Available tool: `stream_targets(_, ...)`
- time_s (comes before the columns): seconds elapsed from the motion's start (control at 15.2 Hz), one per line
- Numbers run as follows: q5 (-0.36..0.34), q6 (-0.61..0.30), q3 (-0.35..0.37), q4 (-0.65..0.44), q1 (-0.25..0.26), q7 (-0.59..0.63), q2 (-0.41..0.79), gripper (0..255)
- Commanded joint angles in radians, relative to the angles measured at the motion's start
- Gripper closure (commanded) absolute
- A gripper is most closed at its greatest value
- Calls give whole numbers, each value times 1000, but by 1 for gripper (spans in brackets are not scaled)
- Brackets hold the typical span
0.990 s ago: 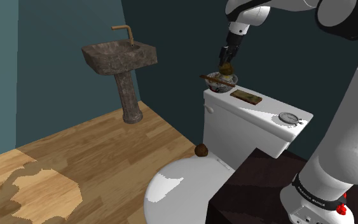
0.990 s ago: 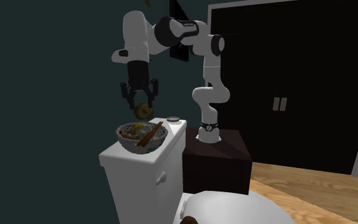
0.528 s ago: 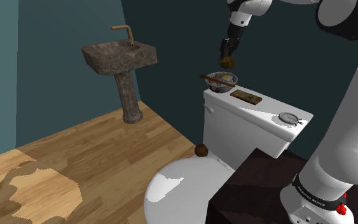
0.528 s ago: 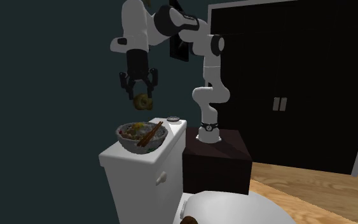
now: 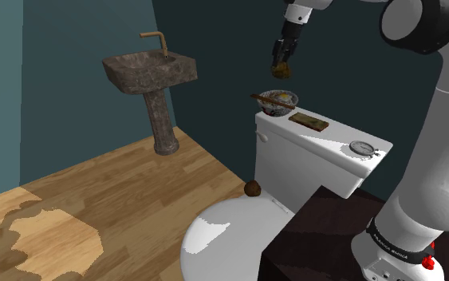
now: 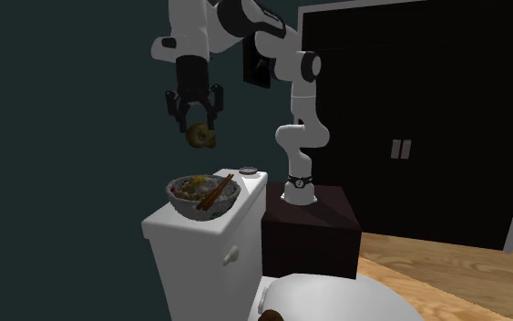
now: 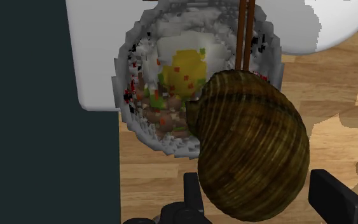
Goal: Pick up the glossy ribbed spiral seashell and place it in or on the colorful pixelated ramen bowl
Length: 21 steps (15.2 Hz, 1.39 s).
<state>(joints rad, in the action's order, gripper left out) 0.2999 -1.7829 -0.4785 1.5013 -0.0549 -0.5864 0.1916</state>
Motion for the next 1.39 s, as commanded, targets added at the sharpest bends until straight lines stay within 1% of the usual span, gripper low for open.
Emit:
stream_targets(0.0, 2, -22, 1, 21, 2, -3, 2, 255)
stream_targets(0.92, 19, -201, 9, 200, 13, -43, 5, 255)
stream_targets(1.32, 19, -201, 9, 200, 13, -43, 5, 255)
